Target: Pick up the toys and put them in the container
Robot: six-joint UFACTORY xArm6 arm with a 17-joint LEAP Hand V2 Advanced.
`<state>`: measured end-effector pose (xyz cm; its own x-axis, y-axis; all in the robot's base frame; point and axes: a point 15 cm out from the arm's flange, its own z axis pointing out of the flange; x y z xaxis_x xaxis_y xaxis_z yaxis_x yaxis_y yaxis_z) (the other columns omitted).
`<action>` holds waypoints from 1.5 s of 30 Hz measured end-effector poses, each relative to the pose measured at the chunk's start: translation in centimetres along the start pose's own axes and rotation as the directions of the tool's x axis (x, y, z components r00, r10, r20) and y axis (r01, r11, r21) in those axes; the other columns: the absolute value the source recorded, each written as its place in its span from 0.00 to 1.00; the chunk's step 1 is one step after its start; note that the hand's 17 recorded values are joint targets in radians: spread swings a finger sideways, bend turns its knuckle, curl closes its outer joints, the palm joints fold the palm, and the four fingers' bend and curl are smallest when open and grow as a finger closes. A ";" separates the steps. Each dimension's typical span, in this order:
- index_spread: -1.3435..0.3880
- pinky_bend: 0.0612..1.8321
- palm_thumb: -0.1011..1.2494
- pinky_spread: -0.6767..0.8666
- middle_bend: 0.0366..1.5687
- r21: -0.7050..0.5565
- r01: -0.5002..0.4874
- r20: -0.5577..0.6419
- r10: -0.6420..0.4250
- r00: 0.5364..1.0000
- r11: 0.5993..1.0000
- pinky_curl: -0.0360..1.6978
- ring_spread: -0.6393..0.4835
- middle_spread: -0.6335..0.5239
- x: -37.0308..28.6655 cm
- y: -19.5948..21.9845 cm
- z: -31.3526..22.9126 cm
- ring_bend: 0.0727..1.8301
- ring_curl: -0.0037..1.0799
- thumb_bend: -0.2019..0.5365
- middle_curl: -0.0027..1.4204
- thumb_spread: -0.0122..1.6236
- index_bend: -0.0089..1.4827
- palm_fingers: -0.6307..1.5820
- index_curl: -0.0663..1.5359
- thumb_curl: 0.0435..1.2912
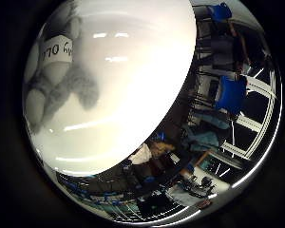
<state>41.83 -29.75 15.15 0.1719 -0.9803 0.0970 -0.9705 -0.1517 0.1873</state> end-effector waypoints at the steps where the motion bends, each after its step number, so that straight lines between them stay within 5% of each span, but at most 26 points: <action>1: 0.56 0.18 0.45 0.69 0.11 0.004 0.001 -0.002 -0.001 1.000 1.000 0.19 0.75 0.58 0.0 -0.1 0.1 0.11 0.25 0.24 0.23 0.63 0.11 0.34 0.21 0.20; 5: 0.57 0.17 0.48 0.66 0.18 0.010 0.003 -0.011 -0.003 1.000 1.000 0.19 0.66 0.50 0.1 -0.2 -0.1 0.19 0.28 0.25 0.25 0.64 0.10 0.44 0.20 0.21; 10: 0.58 0.26 0.52 0.33 0.33 0.024 0.002 -0.023 -0.002 1.000 1.000 0.19 0.39 0.34 0.5 -0.4 -0.5 0.39 0.36 0.25 0.32 0.64 0.10 0.67 0.18 0.22; 13: 0.56 0.35 0.54 0.14 0.45 0.053 0.002 -0.044 0.000 0.999 0.999 0.23 0.30 0.30 1.1 -0.7 -1.3 0.48 0.45 0.24 0.39 0.64 0.16 0.80 0.22 0.22; 15: 0.55 0.42 0.55 0.11 0.51 0.065 0.001 -0.054 0.003 0.999 0.998 0.26 0.29 0.30 1.4 -0.6 -2.1 0.52 0.49 0.25 0.44 0.65 0.25 0.84 0.27 0.22; 21: 0.57 0.64 0.69 0.20 0.69 0.075 -0.009 -0.066 0.014 0.998 0.997 0.39 0.32 0.33 1.6 0.5 -4.5 0.65 0.61 0.29 0.57 0.67 0.59 0.82 0.46 0.26; 25: 0.60 0.69 0.79 0.24 0.76 0.052 -0.014 -0.049 0.016 0.999 0.999 0.44 0.34 0.35 1.1 1.9 -5.7 0.70 0.66 0.30 0.61 0.69 0.70 0.79 0.52 0.29; 34: 0.63 0.70 0.86 0.29 0.80 -0.002 -0.038 -0.015 0.038 0.999 0.999 0.51 0.34 0.39 -1.4 7.5 -12.3 0.71 0.73 0.26 0.63 0.70 0.73 0.76 0.57 0.36; 45: 0.64 0.66 0.86 0.29 0.81 0.161 0.001 -0.044 0.007 0.999 0.987 0.58 0.34 0.40 -7.5 9.1 -24.3 0.70 0.78 0.26 0.62 0.69 0.72 0.76 0.58 0.40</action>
<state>35.82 -20.66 39.85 0.1729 -0.9747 0.1415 -0.9849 -0.1706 0.0277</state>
